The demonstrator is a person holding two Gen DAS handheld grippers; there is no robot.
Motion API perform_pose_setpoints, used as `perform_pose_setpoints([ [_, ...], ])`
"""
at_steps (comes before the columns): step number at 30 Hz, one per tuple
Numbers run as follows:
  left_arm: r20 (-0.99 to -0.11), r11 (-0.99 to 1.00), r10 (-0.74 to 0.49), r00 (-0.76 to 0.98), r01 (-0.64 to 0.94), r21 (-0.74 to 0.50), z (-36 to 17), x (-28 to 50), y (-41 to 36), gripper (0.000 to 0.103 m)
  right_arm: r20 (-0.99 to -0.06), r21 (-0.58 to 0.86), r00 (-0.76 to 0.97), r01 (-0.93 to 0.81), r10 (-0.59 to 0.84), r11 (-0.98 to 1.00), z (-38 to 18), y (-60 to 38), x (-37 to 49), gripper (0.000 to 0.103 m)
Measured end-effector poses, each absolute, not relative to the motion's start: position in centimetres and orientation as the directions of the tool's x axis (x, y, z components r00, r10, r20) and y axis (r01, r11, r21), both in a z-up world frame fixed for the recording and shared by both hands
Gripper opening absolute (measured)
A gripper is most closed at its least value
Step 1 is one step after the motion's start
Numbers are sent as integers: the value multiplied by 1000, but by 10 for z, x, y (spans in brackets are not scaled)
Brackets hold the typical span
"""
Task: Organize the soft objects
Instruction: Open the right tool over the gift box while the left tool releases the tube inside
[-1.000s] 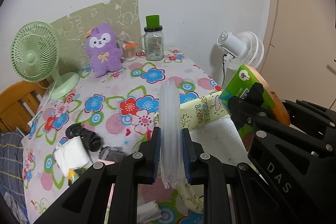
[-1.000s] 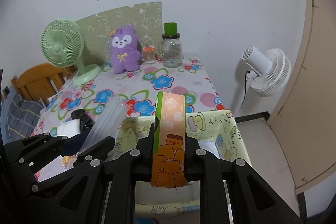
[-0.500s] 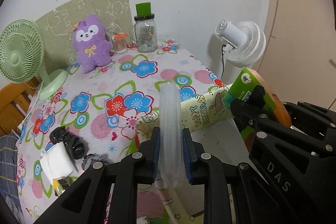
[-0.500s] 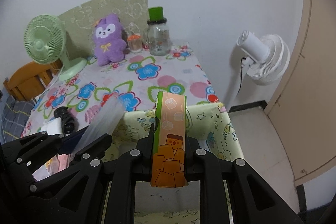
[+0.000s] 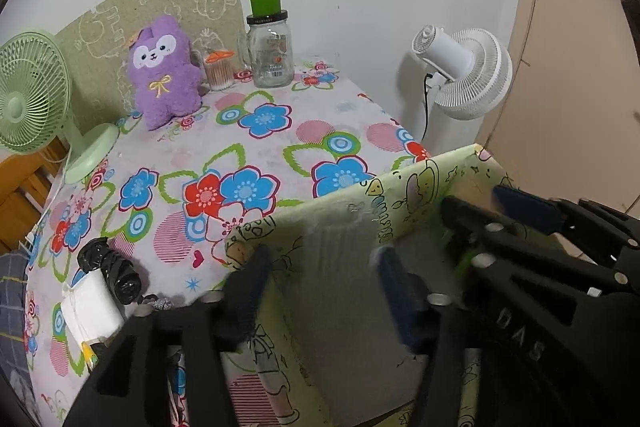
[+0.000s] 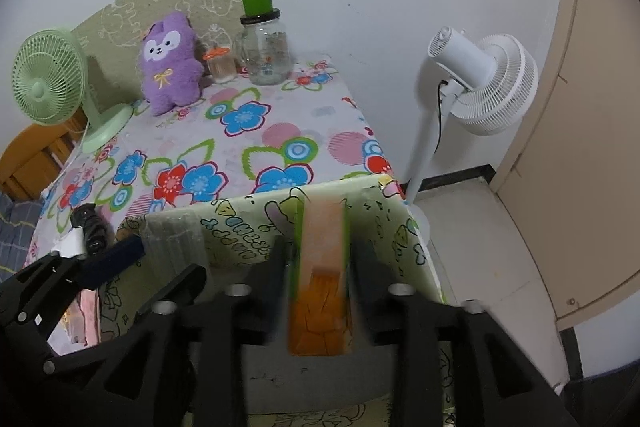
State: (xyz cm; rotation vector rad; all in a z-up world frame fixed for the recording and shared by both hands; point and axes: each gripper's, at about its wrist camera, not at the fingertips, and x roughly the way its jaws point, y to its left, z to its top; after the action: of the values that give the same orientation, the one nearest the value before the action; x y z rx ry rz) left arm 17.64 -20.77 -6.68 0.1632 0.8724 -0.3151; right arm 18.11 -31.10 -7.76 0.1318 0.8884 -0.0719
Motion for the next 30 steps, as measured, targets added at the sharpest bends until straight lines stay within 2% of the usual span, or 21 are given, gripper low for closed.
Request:
perform_pose_setpoints([
  [2, -770, 940, -210, 603, 340, 10, -65, 175, -209, 72, -771, 84, 637, 123, -13, 989, -76, -313, 180, 67],
  [5, -762, 939, -215, 611, 344, 11, -61, 171, -209, 80, -755, 71, 655, 140, -39, 988, -72, -314, 175, 77],
  [8, -764, 939, -209, 611, 343, 18, -57, 167, -209, 87, -748, 79, 663, 142, -35, 987, -68, -315, 171, 77],
  [12, -753, 939, -207, 625, 343, 26, -50, 157, -205, 87, -742, 67, 669, 139, -44, 988, -61, -312, 161, 77],
  [14, -744, 940, -208, 635, 340, 27, -47, 151, -202, 91, -736, 63, 676, 142, -51, 988, -57, -310, 156, 80],
  [19, -726, 938, -216, 653, 344, 30, -38, 136, -193, 92, -709, 55, 702, 147, -65, 988, -46, -302, 140, 85],
  [30, -697, 939, -227, 680, 344, 30, -28, 109, -168, 97, -666, 63, 745, 123, -50, 990, -33, -278, 114, 90],
])
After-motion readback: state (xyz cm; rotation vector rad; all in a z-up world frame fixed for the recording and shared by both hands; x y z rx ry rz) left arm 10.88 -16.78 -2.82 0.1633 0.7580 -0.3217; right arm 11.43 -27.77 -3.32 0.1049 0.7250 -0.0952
